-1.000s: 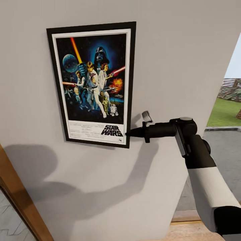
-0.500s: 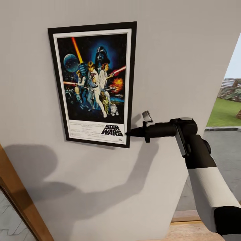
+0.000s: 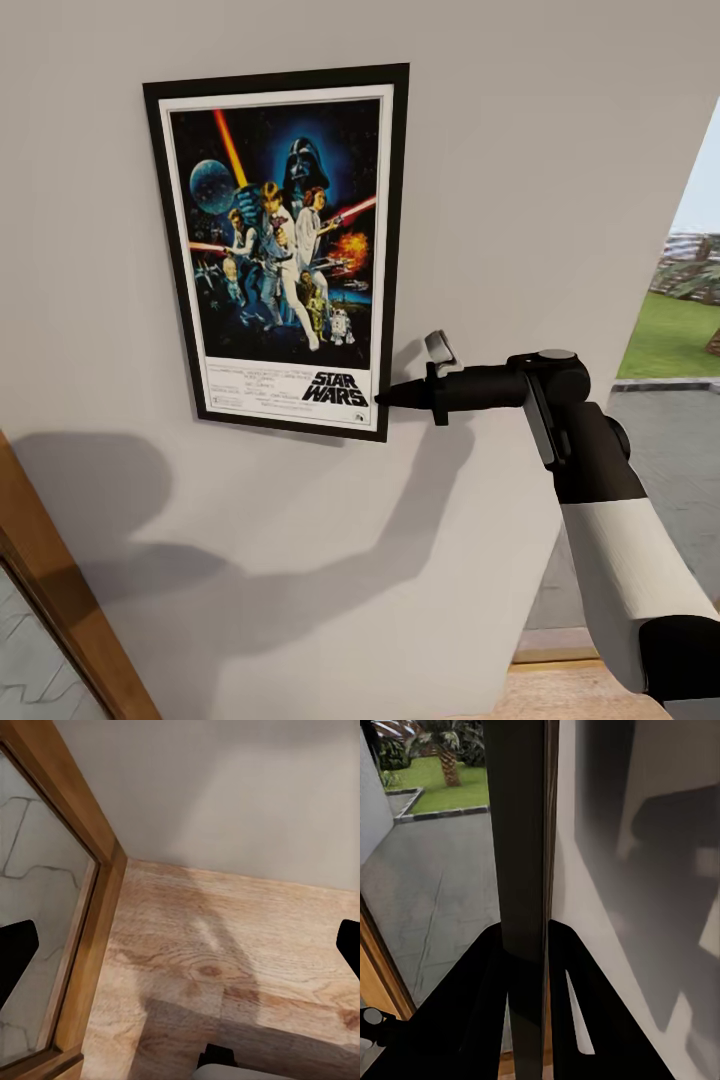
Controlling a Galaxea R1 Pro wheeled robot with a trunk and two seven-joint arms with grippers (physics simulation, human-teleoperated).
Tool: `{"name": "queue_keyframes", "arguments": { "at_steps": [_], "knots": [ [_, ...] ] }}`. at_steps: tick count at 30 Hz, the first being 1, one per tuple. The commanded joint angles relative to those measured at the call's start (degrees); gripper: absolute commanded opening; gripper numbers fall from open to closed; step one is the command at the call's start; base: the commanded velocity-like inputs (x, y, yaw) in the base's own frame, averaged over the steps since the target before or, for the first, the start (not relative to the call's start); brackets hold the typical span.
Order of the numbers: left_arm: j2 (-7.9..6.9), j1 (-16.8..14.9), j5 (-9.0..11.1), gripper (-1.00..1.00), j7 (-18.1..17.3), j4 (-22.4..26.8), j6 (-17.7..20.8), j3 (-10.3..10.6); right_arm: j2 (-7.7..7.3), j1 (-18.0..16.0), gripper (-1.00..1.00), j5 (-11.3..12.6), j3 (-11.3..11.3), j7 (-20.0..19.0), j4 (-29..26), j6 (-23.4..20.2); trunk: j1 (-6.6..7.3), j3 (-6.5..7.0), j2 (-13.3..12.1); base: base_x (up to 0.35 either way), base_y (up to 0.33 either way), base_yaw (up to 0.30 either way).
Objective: Pick up the poster from the kitchen countertop and hang it on one of the wall nails in the kitchen.
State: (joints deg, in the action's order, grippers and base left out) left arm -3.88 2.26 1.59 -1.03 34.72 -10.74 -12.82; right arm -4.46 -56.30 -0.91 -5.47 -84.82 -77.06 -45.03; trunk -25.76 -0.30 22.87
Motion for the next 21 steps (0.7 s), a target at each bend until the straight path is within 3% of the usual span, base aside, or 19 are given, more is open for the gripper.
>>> {"name": "queue_keyframes", "arguments": {
  "at_steps": [1,21],
  "knots": [
    [0.01,0.0,0.2,1.00,-0.1,0.0,-0.1,0.0,-0.03,0.0,-1.00,-0.1,0.0,-0.3,0.0,-0.8,-0.02,-0.03,0.1,0.000,0.000,0.000],
    [0.41,0.0,0.1,1.00,-0.2,0.3,-0.2,-0.1,-0.11,0.0,-1.00,-0.1,0.1,-0.2,0.0,-1.1,-0.03,-0.03,0.1,0.000,0.000,0.000]
  ]
}}
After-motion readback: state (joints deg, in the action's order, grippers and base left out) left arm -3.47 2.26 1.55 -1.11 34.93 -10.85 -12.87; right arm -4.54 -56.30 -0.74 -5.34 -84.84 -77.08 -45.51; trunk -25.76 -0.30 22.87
